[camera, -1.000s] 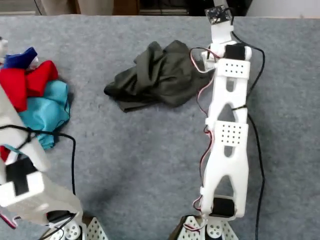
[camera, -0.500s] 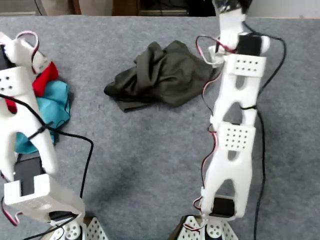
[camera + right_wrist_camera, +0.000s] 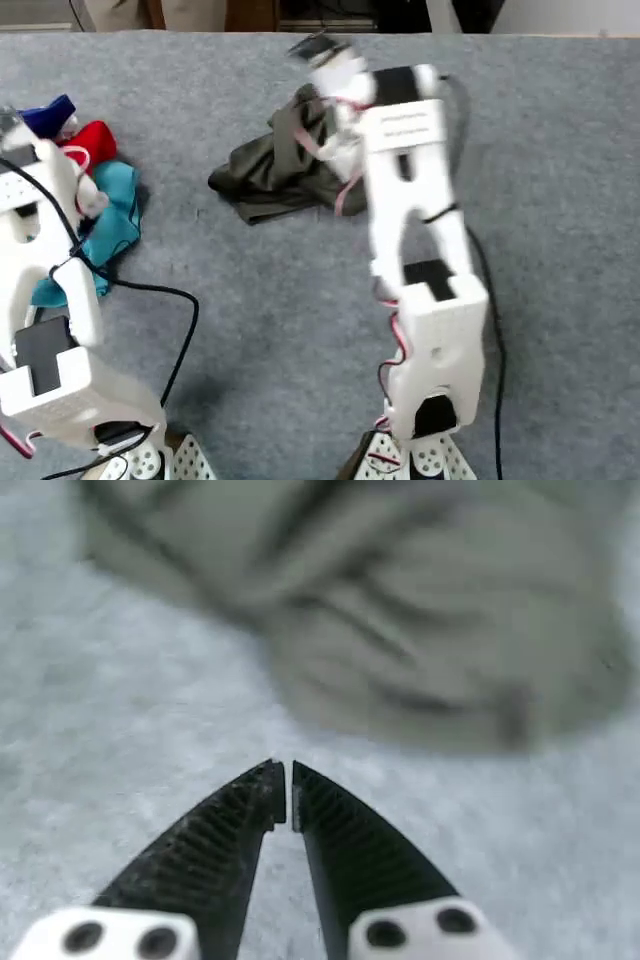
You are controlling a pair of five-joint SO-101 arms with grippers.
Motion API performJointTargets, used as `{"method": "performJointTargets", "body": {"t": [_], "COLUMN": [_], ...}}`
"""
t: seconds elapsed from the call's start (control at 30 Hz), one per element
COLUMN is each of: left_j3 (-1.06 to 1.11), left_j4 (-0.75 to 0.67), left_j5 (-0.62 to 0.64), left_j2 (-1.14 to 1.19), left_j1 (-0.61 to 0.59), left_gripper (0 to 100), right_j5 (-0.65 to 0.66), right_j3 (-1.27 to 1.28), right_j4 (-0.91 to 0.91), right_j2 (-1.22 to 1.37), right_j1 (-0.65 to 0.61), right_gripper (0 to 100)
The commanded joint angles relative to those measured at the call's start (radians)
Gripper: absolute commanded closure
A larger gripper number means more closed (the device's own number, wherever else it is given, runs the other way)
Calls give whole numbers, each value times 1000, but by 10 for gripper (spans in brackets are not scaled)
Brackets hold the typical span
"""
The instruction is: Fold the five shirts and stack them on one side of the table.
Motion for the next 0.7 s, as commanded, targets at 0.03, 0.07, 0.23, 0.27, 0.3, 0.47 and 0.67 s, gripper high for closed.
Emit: {"method": "performJointTargets", "body": {"t": [0.03, 0.07, 0.23, 0.27, 0.3, 0.47, 0.67], "left_j3": [72, 69, 77, 77, 75, 101, 176], "left_j4": [-118, -140, -255, -265, -275, -324, -436], "left_j5": [-8, -8, -6, -3, -2, 0, -5], "left_j2": [-16, -8, -5, -5, -5, -5, -5], "left_j1": [-35, -58, -153, -164, -170, -167, -149], "left_gripper": [980, 980, 980, 980, 980, 980, 980], "right_j5": [66, 78, 104, 106, 106, 106, 101], "right_j3": [7, -2, -104, -137, -176, -410, -596], "right_j4": [-20, -21, -21, -21, -21, -14, -14], "right_j2": [24, 45, 202, 239, 278, 469, 653], "right_j1": [-142, -168, -272, -285, -289, -292, -295], "right_gripper": [968, 968, 921, 891, 864, 825, 825]}}
